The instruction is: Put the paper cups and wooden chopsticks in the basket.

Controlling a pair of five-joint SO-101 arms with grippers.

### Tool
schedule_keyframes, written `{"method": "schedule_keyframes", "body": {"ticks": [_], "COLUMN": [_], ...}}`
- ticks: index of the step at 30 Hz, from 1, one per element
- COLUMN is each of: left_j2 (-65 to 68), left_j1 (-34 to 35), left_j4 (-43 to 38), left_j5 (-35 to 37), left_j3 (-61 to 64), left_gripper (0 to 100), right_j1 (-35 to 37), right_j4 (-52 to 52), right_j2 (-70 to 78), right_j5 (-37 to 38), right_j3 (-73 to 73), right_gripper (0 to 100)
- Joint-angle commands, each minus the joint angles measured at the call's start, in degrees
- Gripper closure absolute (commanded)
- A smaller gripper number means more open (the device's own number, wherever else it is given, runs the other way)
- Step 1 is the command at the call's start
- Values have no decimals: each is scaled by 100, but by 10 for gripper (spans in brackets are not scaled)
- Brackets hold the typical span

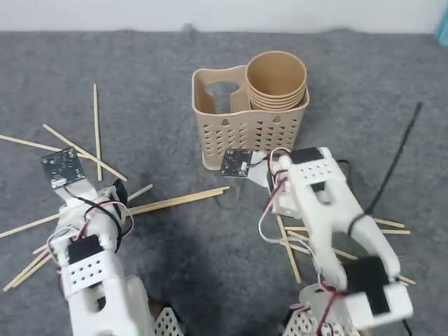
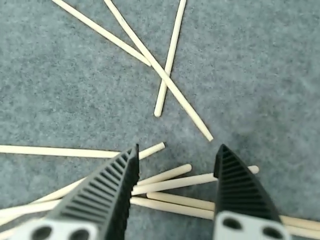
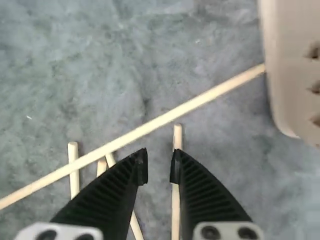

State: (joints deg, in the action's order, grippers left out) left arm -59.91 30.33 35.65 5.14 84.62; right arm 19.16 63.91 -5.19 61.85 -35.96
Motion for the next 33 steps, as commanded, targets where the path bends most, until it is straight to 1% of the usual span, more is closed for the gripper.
{"method": "schedule_keyframes", "body": {"ticks": [1,4,10,19,22,27,30,33], "left_j2": [-114,-114,-114,-114,-114,-114,-114,-114], "left_j1": [9,9,0,0,0,0,0,0], "left_j4": [-141,-141,-141,-149,-149,-149,-149,-149], "left_j5": [-70,-70,-70,-70,-79,-79,-79,-79], "left_j3": [-13,-13,-13,-13,-13,-13,-13,-13], "left_gripper": [768,768,768,768,768,768,768,768], "right_j1": [4,-4,-189,-163,-145,-154,-154,-163], "right_j4": [-163,-198,-716,-699,-470,-57,-66,-215], "right_j2": [171,330,734,778,549,-409,-655,-505], "right_j5": [105,114,114,114,105,105,105,114], "right_j3": [316,308,281,308,308,308,281,281], "right_gripper": [897,897,897,898,898,893,892,879]}}
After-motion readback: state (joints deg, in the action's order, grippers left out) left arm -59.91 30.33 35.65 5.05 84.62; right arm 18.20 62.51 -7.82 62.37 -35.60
